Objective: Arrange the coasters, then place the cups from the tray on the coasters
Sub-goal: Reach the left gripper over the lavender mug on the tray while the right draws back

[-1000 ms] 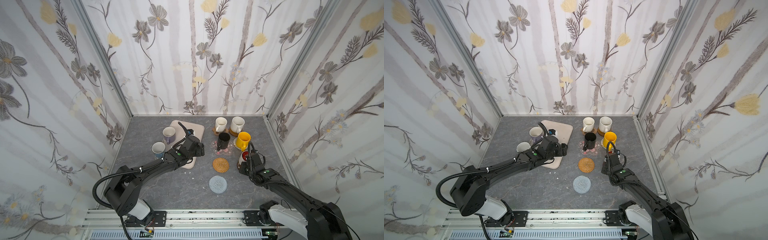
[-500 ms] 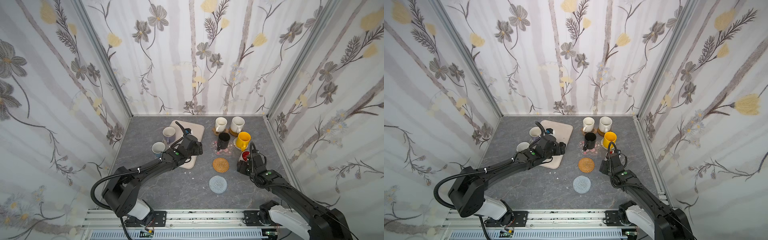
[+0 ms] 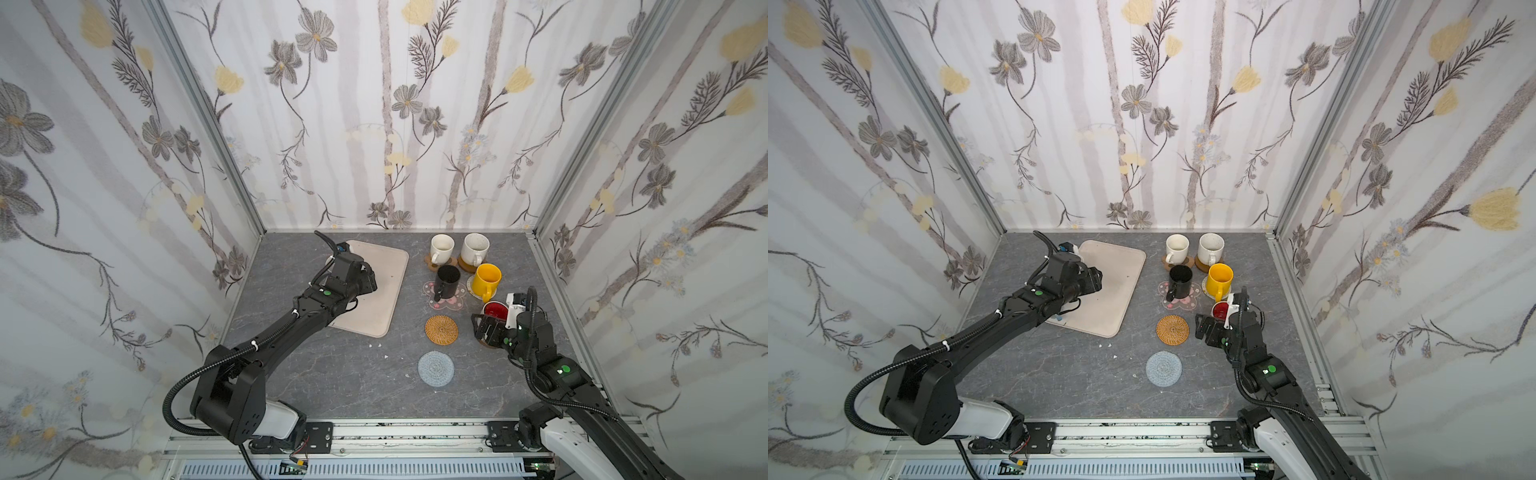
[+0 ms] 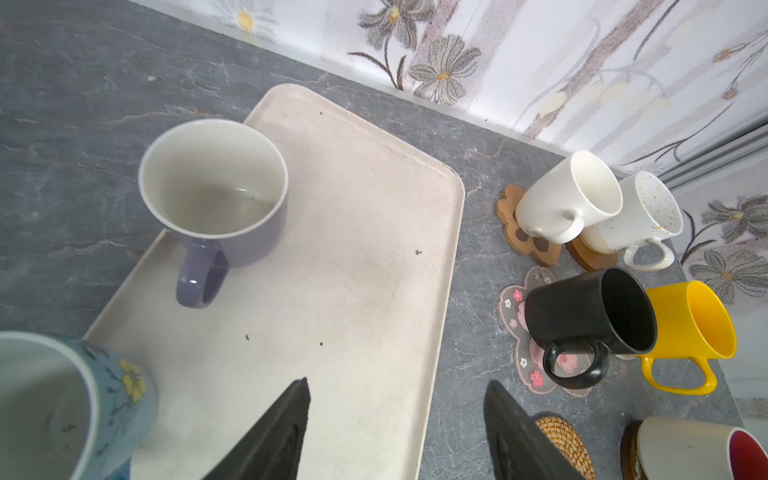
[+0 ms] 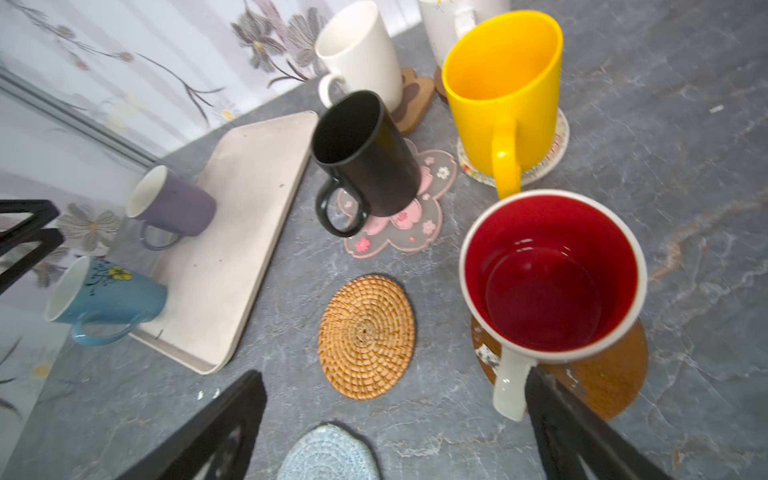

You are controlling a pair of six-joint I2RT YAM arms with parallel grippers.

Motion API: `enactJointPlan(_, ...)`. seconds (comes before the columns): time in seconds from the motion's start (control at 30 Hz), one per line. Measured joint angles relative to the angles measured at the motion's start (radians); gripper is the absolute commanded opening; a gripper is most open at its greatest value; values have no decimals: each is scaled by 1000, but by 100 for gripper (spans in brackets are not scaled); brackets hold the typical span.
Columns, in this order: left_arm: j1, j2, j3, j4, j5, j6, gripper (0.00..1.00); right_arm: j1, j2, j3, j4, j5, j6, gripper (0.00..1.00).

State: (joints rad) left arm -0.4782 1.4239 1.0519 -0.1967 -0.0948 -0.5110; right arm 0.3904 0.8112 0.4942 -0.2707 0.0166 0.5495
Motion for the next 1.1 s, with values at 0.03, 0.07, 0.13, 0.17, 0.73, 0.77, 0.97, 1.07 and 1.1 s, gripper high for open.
enactJointPlan(0.03,13,0,16,-21,6,17,66,1,0,16,5,-18,-11,100)
enactJointPlan(0.07,24,0,32,-45,21,25,66,1,5,32,9,-36,-18,100)
enactJointPlan(0.13,43,1,57,-89,40,50,65,1,24,63,19,-65,-39,100)
enactJointPlan(0.17,52,4,70,-113,50,66,65,1,38,80,24,-77,-49,100)
enactJointPlan(0.73,148,200,277,-376,58,230,75,1,209,154,226,-227,-117,100)
enactJointPlan(0.77,150,214,292,-380,49,236,74,1,214,154,234,-229,-120,100)
enactJointPlan(0.97,165,307,361,-419,14,252,74,1,237,149,285,-246,-134,100)
enactJointPlan(1.07,170,349,391,-434,-2,269,75,0,249,139,305,-251,-140,100)
enactJointPlan(1.1,172,363,400,-439,-5,269,74,0,254,135,316,-255,-140,100)
